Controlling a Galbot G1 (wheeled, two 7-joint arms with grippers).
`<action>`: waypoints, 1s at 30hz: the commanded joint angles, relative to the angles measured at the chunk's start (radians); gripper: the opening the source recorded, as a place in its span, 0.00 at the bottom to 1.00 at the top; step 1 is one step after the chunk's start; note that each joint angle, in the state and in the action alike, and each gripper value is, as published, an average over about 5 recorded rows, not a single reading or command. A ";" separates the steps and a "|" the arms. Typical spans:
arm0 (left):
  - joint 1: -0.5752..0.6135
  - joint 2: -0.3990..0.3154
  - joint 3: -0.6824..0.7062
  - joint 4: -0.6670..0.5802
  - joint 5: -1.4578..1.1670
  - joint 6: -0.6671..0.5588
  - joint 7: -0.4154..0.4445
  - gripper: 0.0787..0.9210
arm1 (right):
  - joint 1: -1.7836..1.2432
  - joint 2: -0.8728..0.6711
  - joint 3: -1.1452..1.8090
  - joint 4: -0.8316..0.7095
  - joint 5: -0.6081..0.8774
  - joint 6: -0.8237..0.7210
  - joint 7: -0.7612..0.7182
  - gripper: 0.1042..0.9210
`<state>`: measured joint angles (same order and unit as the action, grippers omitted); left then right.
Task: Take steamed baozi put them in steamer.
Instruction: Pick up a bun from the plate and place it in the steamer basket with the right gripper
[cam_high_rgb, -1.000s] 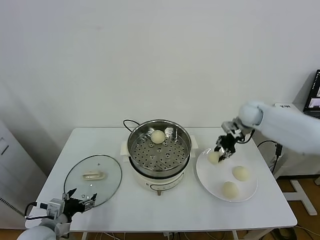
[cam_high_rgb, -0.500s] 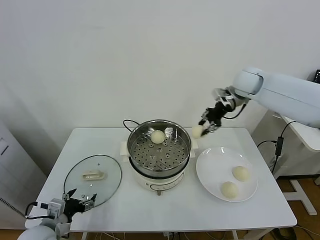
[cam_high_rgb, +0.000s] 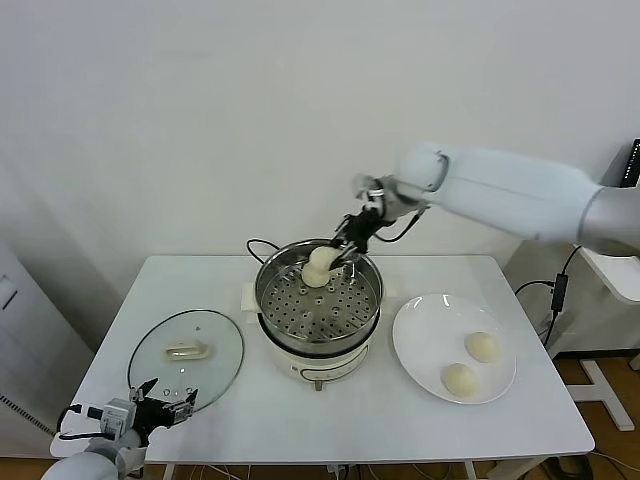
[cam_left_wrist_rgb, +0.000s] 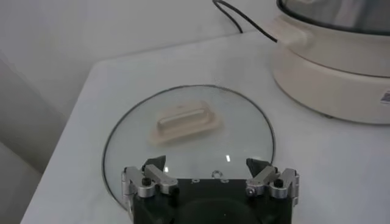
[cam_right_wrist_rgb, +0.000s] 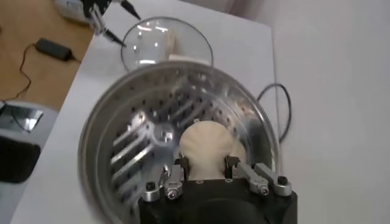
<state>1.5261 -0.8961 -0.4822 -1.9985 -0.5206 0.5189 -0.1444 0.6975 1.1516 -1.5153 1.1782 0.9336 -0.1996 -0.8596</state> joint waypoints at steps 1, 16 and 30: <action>-0.001 -0.002 0.002 -0.001 0.000 -0.002 0.000 0.88 | -0.090 0.108 -0.001 -0.011 0.056 -0.081 0.110 0.38; -0.002 -0.001 0.002 -0.003 -0.003 -0.002 0.001 0.88 | -0.170 0.130 0.021 -0.052 0.036 -0.150 0.194 0.38; 0.000 -0.002 0.001 -0.002 -0.006 -0.004 0.001 0.88 | -0.129 0.096 0.034 -0.048 0.037 -0.146 0.160 0.69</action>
<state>1.5246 -0.8978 -0.4800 -1.9993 -0.5263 0.5156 -0.1441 0.5467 1.2608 -1.4869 1.1296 0.9677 -0.3366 -0.6877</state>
